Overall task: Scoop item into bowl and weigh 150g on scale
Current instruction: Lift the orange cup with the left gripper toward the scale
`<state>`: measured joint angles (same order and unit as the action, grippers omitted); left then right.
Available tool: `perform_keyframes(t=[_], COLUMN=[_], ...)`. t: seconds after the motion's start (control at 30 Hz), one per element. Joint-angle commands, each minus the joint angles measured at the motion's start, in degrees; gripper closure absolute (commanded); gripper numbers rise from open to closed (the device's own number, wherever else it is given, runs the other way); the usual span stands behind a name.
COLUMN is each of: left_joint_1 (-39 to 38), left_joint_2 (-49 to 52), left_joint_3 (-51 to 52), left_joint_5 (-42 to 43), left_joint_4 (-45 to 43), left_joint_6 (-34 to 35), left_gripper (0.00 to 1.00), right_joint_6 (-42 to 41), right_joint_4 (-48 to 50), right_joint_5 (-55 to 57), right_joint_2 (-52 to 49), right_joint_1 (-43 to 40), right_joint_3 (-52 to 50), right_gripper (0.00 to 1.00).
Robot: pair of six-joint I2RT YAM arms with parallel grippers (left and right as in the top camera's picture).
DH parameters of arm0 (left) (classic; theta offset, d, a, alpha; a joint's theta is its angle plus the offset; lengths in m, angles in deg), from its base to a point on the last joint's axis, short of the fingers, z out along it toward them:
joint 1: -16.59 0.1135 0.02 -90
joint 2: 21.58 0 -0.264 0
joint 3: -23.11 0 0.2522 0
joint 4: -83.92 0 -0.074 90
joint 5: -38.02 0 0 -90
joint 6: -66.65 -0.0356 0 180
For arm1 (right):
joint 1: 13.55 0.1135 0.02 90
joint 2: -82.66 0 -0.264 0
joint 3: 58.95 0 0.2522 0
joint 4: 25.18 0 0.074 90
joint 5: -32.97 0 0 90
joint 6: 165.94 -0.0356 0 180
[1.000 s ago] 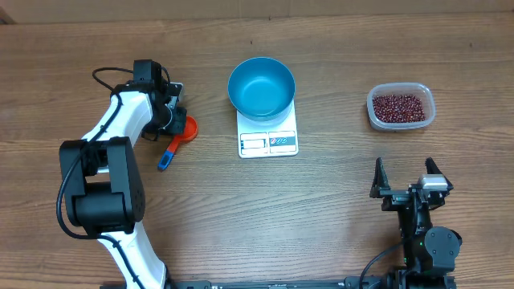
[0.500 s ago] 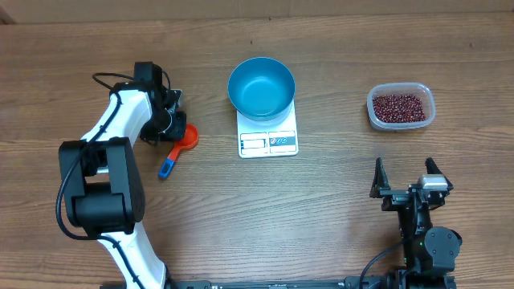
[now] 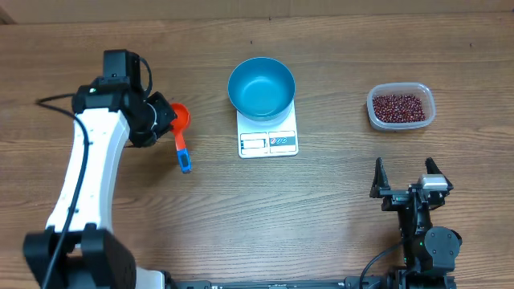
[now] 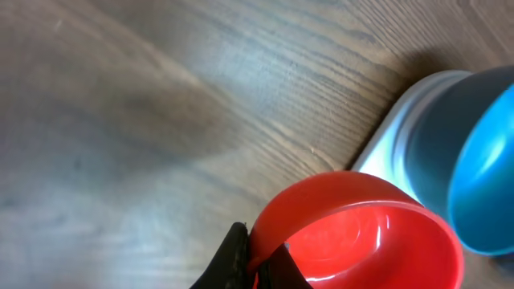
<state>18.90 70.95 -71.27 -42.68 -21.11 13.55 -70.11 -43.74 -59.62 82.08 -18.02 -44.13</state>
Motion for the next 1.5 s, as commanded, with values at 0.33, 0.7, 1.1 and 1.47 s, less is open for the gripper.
perform_keyframes(t=[0.33, 0.7, 1.1, 1.47], left_joint_1=[0.13, -0.28, -9.05, -15.82], left_joint_2=[-4.94, -4.94, -4.94, -4.94], left_joint_3=[-1.14, -1.14, -1.14, -1.14], left_joint_5=[-0.9, 0.26, 3.63, -3.32], left_joint_4=[7.41, 12.61, 13.6, 13.09], left_joint_6=[13.44, 18.16, 42.05, 45.44], left_gripper=[0.96, 0.96, 0.96, 0.96], right_joint_6=[0.04, 0.02, 0.04, 0.07], right_joint_4=[0.2, 0.17, 0.2, 0.15], right_joint_5=[-0.09, -0.09, -0.09, 0.55], right_joint_2=[0.44, 0.42, 0.42, 0.42], right_joint_1=[0.0, 0.0, 0.0, 0.0], right_joint_3=[-0.61, -0.61, -0.61, -0.61], right_gripper=[0.0, 0.0, 0.0, 0.0])
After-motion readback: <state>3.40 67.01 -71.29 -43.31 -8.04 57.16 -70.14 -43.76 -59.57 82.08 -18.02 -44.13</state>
